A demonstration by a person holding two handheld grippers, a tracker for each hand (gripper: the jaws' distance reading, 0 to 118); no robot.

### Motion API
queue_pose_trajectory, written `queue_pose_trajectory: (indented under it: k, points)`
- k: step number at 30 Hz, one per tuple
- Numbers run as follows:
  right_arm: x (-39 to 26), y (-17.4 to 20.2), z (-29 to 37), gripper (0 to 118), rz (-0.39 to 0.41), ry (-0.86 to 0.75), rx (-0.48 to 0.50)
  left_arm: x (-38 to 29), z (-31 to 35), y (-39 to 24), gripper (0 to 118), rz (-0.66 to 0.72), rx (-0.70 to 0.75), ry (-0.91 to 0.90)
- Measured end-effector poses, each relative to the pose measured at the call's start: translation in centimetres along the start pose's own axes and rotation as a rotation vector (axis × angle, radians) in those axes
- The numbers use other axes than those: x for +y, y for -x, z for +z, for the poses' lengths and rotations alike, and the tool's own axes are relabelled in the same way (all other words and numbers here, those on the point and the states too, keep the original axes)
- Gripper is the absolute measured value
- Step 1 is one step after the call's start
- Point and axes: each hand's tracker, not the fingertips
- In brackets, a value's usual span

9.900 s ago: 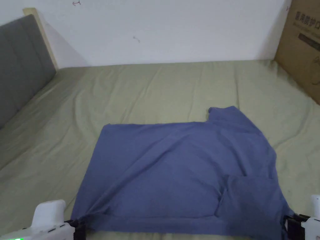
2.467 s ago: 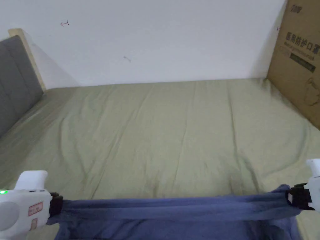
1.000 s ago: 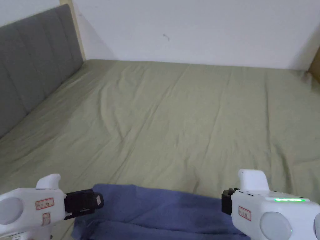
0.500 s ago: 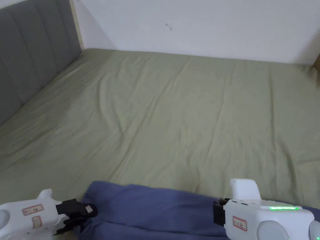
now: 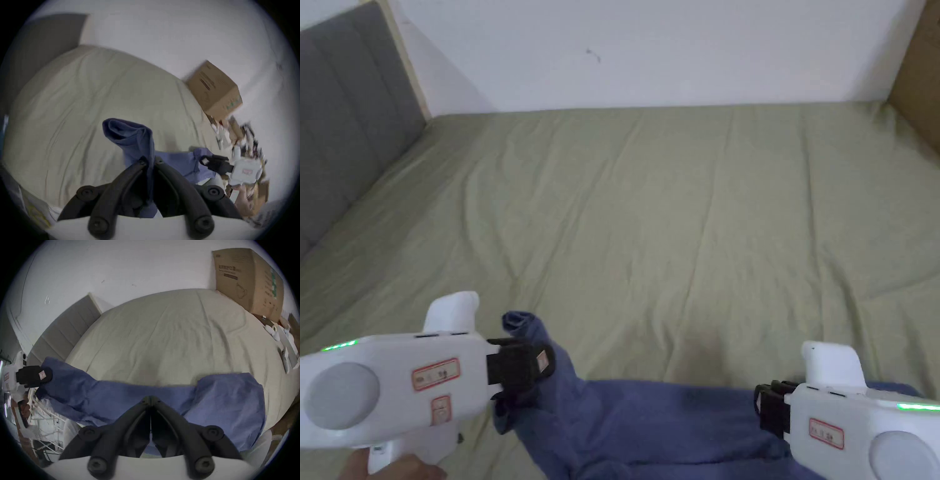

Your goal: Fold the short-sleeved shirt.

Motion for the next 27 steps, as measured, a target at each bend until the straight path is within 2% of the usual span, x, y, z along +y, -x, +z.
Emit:
queue_pose_trajectory:
  k: [2, 6, 7, 8, 10, 11, 12, 14, 16, 17, 19, 22, 24, 27]
  points:
    - [-0.1, -1.7, 0.8, 1, -0.048, -0.001, -0.003, 0.2, -2.1, -3.9, 4, -0.096, -0.05, 0.038]
    - [-0.8, -4.5, 2.2, 1, -0.089, -0.03, -0.036, -1.7, -7.5, -10.7, 5, -0.298, -0.171, 0.141]
    - [-1.1, -5.2, 2.6, 1, -0.099, -0.037, -0.034, -2.3, -9.3, -11.6, 8, -0.296, -0.169, 0.167]
    - [-1.3, -5.9, 2.9, 1, -0.106, -0.037, -0.036, -2.9, -11.1, -12.3, 22, -0.271, -0.161, 0.187]
    - [-1.9, -7.1, 3.7, 1, -0.125, -0.039, -0.062, -4.1, -14.2, -13.1, 83, -0.227, -0.167, 0.242]
    - [-2.2, -7.7, 4.2, 1, -0.139, -0.042, -0.076, -4.5, -15.4, -13.2, 107, -0.206, -0.159, 0.261]
    - [-2.5, -8.3, 4.5, 1, -0.154, -0.043, -0.08, -4.7, -15.7, -13.1, 113, -0.211, -0.13, 0.305]
    - [-2.8, -9.3, 5.1, 1, -0.177, -0.048, -0.087, -4.9, -15.7, -13.5, 108, -0.225, -0.183, 0.288]
    - [-3.2, -9.9, 5.5, 1, -0.191, -0.062, -0.092, -4.8, -14.4, -13.6, 102, -0.223, -0.169, 0.277]
    - [-3.2, -10.1, 5.5, 1, -0.201, -0.067, -0.094, -4.6, -13.7, -13.0, 87, -0.216, -0.177, 0.266]
    - [-3.3, -10.3, 5.3, 1, -0.215, -0.069, -0.088, -3.9, -12.2, -11.5, 0, -0.103, -0.151, 0.222]
    - [-3.4, -9.9, 5.0, 1, -0.22, -0.072, -0.078, -3.7, -11.4, -8.7, 0, -0.017, -0.045, 0.118]
    - [-3.5, -9.7, 4.8, 1, -0.219, -0.069, -0.065, -4.0, -11.8, -8.1, 0, -0.044, 0.034, 0.184]
    - [-3.5, -9.3, 4.4, 1, -0.216, -0.068, -0.052, -4.9, -13.2, -8.0, 0, -0.076, 0.015, 0.211]
